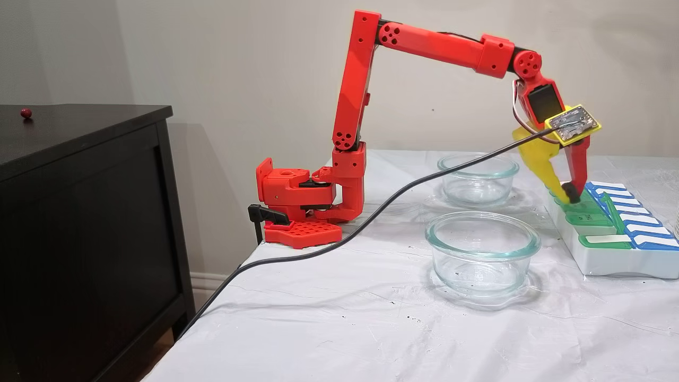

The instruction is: Sort medicines into box.

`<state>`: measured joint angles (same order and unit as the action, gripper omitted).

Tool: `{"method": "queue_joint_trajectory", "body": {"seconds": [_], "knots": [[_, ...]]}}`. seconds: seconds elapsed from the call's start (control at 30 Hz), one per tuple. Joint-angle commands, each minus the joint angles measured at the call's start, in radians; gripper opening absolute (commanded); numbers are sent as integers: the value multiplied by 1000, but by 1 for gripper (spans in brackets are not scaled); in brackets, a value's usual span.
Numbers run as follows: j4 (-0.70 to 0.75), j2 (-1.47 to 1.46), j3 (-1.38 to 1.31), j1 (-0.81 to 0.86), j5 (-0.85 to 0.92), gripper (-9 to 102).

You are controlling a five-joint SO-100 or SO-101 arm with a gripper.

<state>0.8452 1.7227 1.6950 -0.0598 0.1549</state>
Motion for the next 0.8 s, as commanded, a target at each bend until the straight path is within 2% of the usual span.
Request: {"method": "queue_joint_trajectory", "body": {"seconds": [0.0,0.2,0.4,0.5,0.6,0.77], "knots": [[15,-2,-2,9,-25,0],[48,-67,35,-12,-20,0],[-11,61,40,-6,11,0],[-140,179,84,18,18,0],[-400,295,199,61,48,0],[-483,325,192,115,86,0]]}}
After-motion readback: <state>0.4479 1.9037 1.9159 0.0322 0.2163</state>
